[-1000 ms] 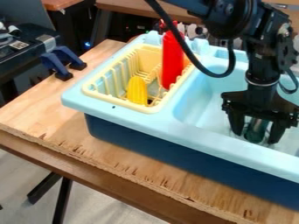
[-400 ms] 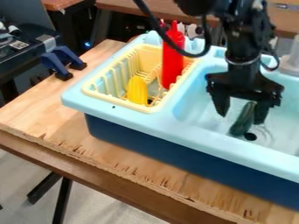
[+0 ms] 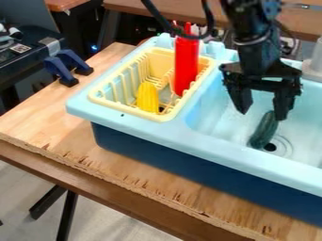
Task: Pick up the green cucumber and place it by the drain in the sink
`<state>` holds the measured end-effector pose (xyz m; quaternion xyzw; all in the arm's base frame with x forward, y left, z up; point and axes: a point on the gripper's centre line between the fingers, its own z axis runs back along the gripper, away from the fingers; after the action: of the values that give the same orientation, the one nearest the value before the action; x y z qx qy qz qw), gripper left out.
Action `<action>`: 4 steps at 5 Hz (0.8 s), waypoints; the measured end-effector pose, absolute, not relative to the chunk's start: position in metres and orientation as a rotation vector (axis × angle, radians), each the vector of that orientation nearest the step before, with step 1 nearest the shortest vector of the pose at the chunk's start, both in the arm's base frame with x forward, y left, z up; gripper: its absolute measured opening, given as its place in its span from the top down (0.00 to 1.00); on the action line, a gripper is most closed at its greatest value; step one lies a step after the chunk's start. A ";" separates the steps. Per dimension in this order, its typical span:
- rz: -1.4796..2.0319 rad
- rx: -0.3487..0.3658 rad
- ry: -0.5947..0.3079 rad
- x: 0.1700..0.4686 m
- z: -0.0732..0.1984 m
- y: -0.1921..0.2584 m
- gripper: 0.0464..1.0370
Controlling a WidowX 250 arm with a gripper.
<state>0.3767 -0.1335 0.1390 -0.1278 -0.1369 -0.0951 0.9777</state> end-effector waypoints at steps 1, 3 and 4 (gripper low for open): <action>-0.251 -0.172 -0.198 0.374 0.155 -0.130 0.05; -0.262 -0.163 -0.168 0.370 0.149 -0.134 0.05; -0.261 -0.162 -0.167 0.370 0.149 -0.133 0.05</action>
<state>0.3698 -0.1334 0.1494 -0.0808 -0.0831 -0.1298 0.9847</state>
